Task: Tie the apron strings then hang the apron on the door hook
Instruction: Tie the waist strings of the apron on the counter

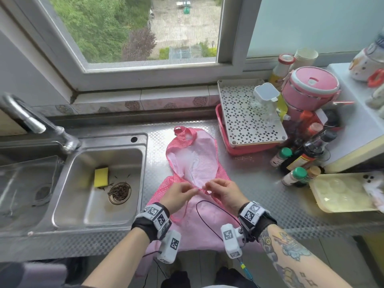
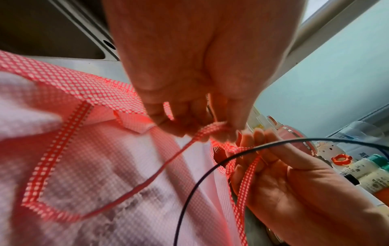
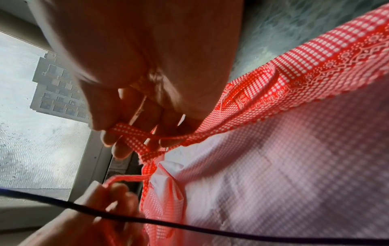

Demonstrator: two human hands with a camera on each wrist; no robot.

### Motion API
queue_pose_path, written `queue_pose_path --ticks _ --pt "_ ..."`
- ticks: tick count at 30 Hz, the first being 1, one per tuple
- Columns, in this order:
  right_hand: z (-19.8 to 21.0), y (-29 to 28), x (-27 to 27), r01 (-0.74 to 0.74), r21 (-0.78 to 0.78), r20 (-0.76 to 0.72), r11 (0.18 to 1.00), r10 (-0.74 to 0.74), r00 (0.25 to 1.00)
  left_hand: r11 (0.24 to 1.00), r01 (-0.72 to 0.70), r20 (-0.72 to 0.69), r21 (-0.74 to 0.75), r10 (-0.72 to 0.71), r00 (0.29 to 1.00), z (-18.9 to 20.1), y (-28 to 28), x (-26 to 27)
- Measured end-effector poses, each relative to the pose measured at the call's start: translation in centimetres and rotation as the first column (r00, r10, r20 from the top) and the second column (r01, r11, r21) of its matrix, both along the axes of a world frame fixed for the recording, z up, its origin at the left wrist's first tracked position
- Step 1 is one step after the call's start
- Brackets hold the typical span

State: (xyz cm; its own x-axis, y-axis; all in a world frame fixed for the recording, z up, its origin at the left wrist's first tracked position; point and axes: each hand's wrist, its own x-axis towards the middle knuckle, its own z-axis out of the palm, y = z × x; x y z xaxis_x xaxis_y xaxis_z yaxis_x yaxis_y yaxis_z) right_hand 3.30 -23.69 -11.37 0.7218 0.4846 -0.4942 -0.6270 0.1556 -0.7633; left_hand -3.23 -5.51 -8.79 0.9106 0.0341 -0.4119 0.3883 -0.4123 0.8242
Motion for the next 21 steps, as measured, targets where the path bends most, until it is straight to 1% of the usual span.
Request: queue_pose_path --ticks 1,2,3,4,5,6,7,8,11,13,18,19,21 --pt "0.2 0.1 0.0 0.007 0.001 -0.007 1.0 -0.007 1.0 0.998 -0.065 0.072 -0.004 0.066 0.995 0.2 -0.1 0.1" --pt "0.3 0.4 -0.1 0.013 -0.001 -0.014 1.0 -0.013 1.0 0.988 -0.141 0.116 -0.065 0.148 0.982 0.4 -0.1 0.3" --pt "0.4 0.6 -0.1 0.014 -0.006 -0.01 1.0 -0.014 1.0 0.962 -0.213 0.118 -0.168 0.235 0.965 0.6 -0.1 0.4" --pt "0.5 0.8 -0.2 0.012 -0.008 -0.001 1.0 -0.012 1.0 0.913 -0.282 0.083 -0.294 0.318 0.944 0.8 -0.3 0.6" --pt "0.5 1.0 -0.2 0.007 -0.014 0.015 1.0 -0.007 1.0 0.844 -0.339 0.024 -0.416 0.383 0.923 1.1 -0.6 0.8" --pt "0.4 1.2 -0.3 0.0 -0.02 0.036 1.0 0.001 0.999 0.775 -0.375 -0.028 -0.508 0.42 0.907 1.3 -0.9 0.9" --pt "0.3 1.4 -0.3 -0.009 -0.038 0.066 0.999 0.011 0.998 0.741 -0.391 -0.054 -0.546 0.435 0.899 1.6 -1.2 1.2" --pt "0.4 1.6 -0.3 -0.014 -0.061 0.096 0.998 0.02 0.995 0.745 -0.391 -0.059 -0.54 0.43 0.901 1.7 -1.4 1.4" --pt "0.9 2.1 -0.4 -0.04 -0.125 0.172 0.991 0.062 0.983 0.839 -0.332 -0.029 -0.43 0.355 0.934 1.4 -2.1 1.8" --pt "1.4 2.3 -0.4 -0.072 -0.133 0.185 0.988 0.096 0.978 0.877 -0.287 -0.012 -0.385 0.306 0.952 1.0 -2.3 2.0" --pt "2.4 2.0 -0.1 -0.146 -0.09 0.173 0.985 0.16 0.972 0.914 -0.209 -0.003 -0.347 0.222 0.975 1.5 -2.2 2.1" --pt "2.7 1.9 -0.1 -0.158 -0.106 0.181 0.982 0.175 0.968 0.924 -0.187 0.007 -0.335 0.201 0.98 1.6 -2.1 2.1" --pt "3.0 1.6 -0.1 -0.182 -0.142 0.203 0.973 0.209 0.957 0.909 -0.178 0.004 -0.377 0.194 0.981 2.0 -2.2 2.2"
